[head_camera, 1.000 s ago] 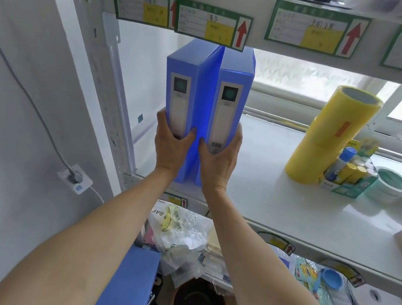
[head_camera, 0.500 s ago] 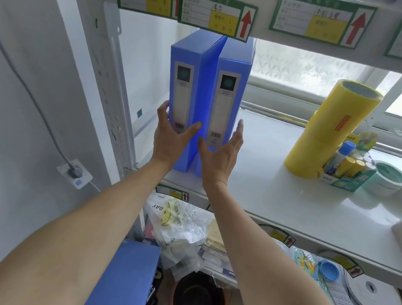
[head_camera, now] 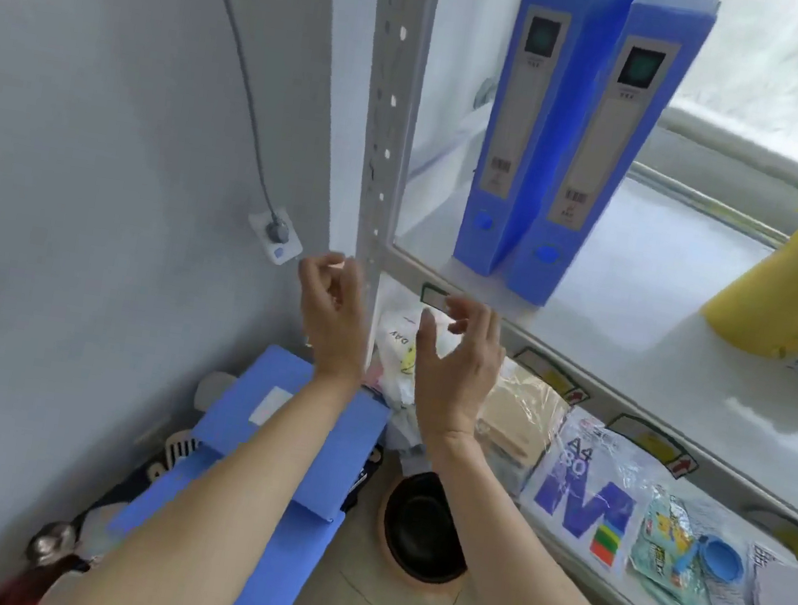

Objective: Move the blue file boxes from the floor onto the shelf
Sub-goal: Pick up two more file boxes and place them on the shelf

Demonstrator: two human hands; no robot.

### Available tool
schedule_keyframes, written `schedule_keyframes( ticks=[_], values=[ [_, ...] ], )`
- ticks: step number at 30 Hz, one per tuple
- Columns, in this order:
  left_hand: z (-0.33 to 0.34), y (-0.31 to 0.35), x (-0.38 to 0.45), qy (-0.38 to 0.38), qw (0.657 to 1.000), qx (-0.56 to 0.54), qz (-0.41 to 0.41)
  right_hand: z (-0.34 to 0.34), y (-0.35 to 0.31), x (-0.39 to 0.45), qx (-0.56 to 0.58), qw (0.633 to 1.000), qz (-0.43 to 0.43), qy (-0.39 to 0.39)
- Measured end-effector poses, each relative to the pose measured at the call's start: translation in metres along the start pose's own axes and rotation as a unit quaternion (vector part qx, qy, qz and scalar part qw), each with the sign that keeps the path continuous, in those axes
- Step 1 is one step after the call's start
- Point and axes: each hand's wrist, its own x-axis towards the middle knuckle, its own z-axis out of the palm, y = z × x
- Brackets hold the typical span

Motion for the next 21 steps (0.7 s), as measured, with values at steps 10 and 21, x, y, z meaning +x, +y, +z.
schedule_keyframes(
  ticks=[10,21],
  values=[
    [-0.250,-0.202,-0.071,0.149,0.851,0.162,-0.477,0.107,0.051,-0.178,-0.249,0.823,-0.125,-0.496],
    [-0.326,-0.278,-0.131,0.129,0.792,0.168,-0.573,0.208,0.111,-0.278,-0.461,0.619,-0.278,-0.572]
  ],
)
